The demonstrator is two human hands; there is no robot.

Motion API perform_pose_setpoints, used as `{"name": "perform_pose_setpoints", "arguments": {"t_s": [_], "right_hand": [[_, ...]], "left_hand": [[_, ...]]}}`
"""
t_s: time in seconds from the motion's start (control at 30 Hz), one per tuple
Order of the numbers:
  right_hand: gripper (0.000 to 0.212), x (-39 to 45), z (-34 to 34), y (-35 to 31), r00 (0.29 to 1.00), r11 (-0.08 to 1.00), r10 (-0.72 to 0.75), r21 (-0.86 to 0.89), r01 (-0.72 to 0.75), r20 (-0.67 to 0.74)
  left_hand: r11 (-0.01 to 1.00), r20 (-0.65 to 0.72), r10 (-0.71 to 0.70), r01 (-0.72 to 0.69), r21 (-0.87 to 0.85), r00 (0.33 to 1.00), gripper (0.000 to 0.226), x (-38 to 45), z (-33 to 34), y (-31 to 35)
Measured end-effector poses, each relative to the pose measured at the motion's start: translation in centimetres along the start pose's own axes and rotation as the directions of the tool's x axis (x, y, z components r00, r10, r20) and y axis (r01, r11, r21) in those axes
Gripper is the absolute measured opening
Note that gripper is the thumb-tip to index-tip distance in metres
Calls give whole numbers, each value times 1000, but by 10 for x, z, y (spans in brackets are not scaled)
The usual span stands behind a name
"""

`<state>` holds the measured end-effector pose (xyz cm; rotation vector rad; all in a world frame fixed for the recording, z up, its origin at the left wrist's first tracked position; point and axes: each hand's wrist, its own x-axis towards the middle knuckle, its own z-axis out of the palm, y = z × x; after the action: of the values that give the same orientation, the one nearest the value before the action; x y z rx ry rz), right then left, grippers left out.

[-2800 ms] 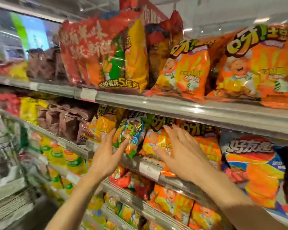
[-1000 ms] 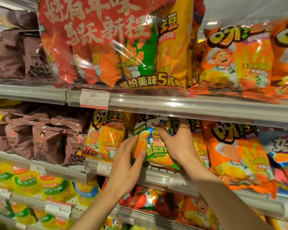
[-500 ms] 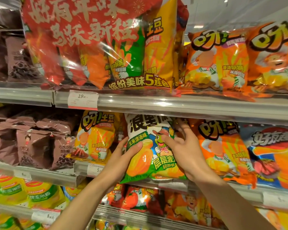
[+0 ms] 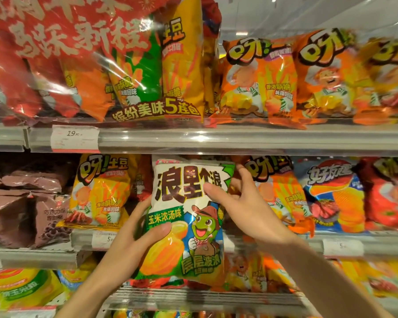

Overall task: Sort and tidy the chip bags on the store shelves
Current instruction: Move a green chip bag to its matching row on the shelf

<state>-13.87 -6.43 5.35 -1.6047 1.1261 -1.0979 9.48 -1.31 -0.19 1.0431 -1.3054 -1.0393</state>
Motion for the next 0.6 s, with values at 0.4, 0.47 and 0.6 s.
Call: {"name": "perform_pose_setpoints", "arguments": {"t_s": [0.4, 0.47, 0.6], "right_hand": [[77, -29, -31, 20, 990, 998, 29, 65, -21, -138], [72, -37, -37, 21, 985, 994, 44, 103, -27, -168], [66, -53, -55, 27, 975, 987, 52, 161, -17, -216]], "left_hand": [[983, 114, 28, -48, 178, 993, 69, -17, 23, -1], [985, 121, 27, -47, 164, 992, 74, -17, 33, 0], [995, 163, 28, -43, 95, 986, 84, -15, 56, -3]]}}
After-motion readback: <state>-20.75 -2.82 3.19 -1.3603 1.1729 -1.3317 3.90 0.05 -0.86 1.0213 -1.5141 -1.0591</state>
